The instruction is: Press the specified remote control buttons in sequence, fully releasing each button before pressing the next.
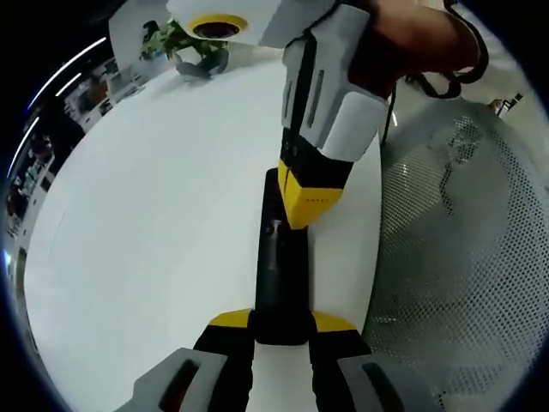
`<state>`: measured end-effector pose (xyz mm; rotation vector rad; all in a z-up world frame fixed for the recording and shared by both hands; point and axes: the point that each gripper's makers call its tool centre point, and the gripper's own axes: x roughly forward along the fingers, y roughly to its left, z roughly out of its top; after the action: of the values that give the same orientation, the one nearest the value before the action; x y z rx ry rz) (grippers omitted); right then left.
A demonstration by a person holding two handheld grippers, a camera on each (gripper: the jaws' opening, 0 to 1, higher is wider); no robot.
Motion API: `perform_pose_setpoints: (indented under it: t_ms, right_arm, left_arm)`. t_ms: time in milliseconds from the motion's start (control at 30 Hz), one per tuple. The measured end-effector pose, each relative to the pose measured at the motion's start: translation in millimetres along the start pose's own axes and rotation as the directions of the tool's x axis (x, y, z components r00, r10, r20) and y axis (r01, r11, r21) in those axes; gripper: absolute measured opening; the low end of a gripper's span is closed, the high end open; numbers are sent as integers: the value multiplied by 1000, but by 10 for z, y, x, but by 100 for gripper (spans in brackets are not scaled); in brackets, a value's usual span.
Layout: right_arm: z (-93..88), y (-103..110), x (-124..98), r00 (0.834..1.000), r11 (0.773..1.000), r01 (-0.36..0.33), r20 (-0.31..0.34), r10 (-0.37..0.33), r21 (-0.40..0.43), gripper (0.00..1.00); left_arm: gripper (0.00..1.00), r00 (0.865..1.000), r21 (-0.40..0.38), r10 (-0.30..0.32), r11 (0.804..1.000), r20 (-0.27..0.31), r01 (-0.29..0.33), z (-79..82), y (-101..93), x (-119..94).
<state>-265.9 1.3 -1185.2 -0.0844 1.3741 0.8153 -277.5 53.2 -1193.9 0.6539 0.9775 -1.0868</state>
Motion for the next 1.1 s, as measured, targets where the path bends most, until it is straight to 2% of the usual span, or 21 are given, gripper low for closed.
perform_pose_setpoints:
  t_ms: [300, 733, 867, 1033, 1100]
  right_arm:
    - [27, 35, 44, 1000, 1000, -4, -8, 4, -9, 0]
    - [-4, 43, 50, 1000, 999, 14, -6, -14, -30, 0]
    - [-11, 36, 52, 1000, 1000, -19, -11, 19, 19, 0]
    - [1, 53, 44, 1000, 1000, -15, -19, 15, -2, 0]
    - [11, 49, 33, 999, 1000, -10, -33, 11, 14, 0]
  left_arm:
    - [24, 1000, 4, -2, 1000, 5, 2, -1, 1, -2]
    - [24, 999, -10, 1, 1000, 55, -1, -4, 6, -12]
    - [24, 998, -8, -2, 1000, 66, 2, 2, 8, -7]
    - [24, 998, -3, -2, 1000, 59, 2, 5, 8, -5]
    - [24, 998, -1, -2, 1000, 56, 2, 6, 8, -2]
